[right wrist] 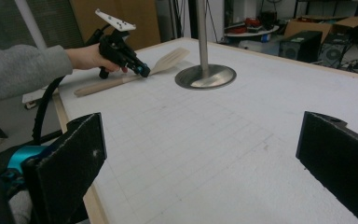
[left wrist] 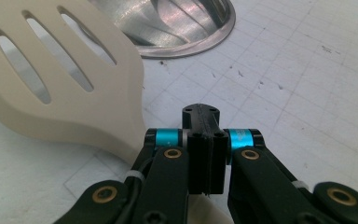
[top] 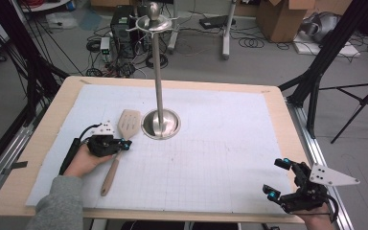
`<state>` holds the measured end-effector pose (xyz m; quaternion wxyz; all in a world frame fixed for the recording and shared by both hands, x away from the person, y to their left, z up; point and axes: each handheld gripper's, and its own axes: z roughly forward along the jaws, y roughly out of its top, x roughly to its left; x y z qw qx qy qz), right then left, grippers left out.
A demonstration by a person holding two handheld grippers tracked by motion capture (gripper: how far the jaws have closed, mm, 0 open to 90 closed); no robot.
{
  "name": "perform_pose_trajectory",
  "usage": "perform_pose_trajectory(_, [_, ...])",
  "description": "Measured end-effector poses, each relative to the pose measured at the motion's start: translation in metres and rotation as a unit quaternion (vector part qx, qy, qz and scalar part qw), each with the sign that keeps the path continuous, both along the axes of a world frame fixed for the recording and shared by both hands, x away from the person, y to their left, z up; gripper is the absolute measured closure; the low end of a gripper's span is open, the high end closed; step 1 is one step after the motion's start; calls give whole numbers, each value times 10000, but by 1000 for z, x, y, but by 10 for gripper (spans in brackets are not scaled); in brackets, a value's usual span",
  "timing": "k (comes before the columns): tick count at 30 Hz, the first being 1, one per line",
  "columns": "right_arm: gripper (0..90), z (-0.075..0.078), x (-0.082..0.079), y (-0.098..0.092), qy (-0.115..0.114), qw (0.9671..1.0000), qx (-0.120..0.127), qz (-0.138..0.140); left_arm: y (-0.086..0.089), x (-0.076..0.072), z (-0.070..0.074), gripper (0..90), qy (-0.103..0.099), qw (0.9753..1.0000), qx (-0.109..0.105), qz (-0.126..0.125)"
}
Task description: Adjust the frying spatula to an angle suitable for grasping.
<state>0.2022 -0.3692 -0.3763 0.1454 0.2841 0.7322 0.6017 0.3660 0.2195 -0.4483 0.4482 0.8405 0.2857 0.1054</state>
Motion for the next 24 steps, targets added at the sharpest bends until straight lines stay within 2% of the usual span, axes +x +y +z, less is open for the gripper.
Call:
perform_pose_trajectory(2, [4,1,0,0,-42,10000,41,5,-1,1,-1,895,16,10000,83,18])
perform_pose_trajectory(3, [4,2,0,0,-42,10000,56,3,-4,2,-1,895,45,9997,225,0])
perform_pose_trajectory(11, [4,0,0,-1,-20,10000,47,-16,-5,2,-1,896,-20,9997,254,5])
perform_pose_trajectory(16, [4,0,1,0,3,10000,33,-8,-4,1,0,897,-192,9989,435,4])
perform_pose_trajectory(18, [4,-1,1,0,0,10000,27,-11,-3,0,0,897,-166,9989,440,33])
perform_pose_trajectory(24, [4,-2,2,0,13,10000,1,0,-5,-2,1,897,-300,9978,593,23])
